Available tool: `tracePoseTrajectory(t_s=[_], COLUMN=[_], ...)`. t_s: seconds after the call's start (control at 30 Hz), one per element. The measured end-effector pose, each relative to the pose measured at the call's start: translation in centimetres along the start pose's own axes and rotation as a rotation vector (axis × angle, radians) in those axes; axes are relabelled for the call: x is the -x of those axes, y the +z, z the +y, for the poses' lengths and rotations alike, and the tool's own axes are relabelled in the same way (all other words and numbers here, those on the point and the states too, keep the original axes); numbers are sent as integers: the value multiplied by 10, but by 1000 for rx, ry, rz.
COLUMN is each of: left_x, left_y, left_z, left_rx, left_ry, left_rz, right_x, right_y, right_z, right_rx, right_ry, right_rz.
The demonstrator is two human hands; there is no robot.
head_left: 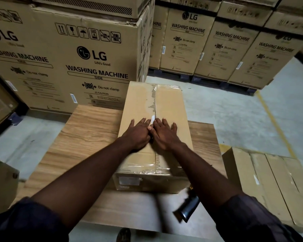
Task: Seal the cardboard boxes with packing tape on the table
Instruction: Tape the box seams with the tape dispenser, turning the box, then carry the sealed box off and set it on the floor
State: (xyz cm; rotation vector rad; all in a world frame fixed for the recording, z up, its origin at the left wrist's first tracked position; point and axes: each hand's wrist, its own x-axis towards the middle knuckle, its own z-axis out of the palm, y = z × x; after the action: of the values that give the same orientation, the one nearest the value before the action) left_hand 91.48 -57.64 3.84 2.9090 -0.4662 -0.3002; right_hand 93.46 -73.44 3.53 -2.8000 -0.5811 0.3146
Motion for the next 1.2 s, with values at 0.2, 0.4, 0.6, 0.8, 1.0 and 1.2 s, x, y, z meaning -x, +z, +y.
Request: tracePoseTrajectory(t_s=[0.2, 0.4, 0.6, 0.8, 1.0, 1.2], left_x=[-9, -13, -10, 11, 26, 36], left_y=[8, 12, 17, 25, 25, 15], left_z=[-28, -70, -73, -65, -72, -59], left_rx=[227, 762, 1073, 1138, 1116, 1198], left_ry=[-138, -467, -496, -519, -461, -532], left_rz=[311, 336, 364, 375, 300, 301], right_x=[-2, -6, -4, 20, 21, 36], right_y=[-6, -12, -7, 2, -1, 4], right_z=[15, 64, 66, 57, 83, 78], right_rx=[-164, -393, -459, -499, -828, -1134], right_ry=[146, 549, 565, 584, 615, 393], right_rz=[338, 290, 284, 298, 147, 200])
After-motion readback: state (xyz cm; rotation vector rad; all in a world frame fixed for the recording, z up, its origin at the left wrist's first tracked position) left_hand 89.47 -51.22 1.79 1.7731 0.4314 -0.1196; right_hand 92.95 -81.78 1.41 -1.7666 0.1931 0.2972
